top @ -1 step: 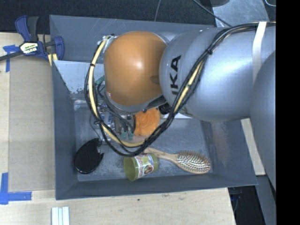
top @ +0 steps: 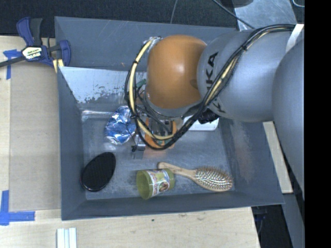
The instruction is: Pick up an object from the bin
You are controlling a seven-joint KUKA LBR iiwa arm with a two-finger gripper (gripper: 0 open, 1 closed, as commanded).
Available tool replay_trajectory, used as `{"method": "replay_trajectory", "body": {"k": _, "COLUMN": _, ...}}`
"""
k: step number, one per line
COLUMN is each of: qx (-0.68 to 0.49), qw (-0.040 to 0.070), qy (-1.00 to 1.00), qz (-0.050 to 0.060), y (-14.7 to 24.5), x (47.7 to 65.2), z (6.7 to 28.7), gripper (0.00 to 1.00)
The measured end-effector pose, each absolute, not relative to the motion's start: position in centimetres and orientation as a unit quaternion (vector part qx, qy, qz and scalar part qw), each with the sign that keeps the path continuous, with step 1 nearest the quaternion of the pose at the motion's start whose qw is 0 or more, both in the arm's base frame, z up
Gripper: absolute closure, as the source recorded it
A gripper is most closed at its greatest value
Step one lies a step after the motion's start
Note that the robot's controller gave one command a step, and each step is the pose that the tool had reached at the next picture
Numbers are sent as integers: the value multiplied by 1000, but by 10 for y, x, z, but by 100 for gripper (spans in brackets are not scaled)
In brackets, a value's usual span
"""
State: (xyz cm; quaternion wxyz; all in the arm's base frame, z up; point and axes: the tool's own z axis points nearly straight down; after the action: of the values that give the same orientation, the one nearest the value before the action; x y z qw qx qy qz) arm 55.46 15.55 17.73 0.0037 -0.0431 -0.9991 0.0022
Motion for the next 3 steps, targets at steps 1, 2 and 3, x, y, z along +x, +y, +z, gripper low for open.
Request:
{"method": "replay_trajectory", "body": {"k": 1, "qx": -39, "qw": 5, "qy": -999, "qz": 4, "y": 94, "x": 573, "z": 97, "gripper": 0}}
{"method": "replay_trajectory", "body": {"k": 2, "qx": 110, "qw": 1, "qy": -994, "qz": 3, "y": 91, "x": 591, "z": 156, "gripper": 0}}
{"method": "replay_trajectory", "body": {"k": 3, "qx": 121, "qw": 3, "qy": -993, "qz": 4, "y": 37, "x": 614, "z": 102, "gripper": 0}}
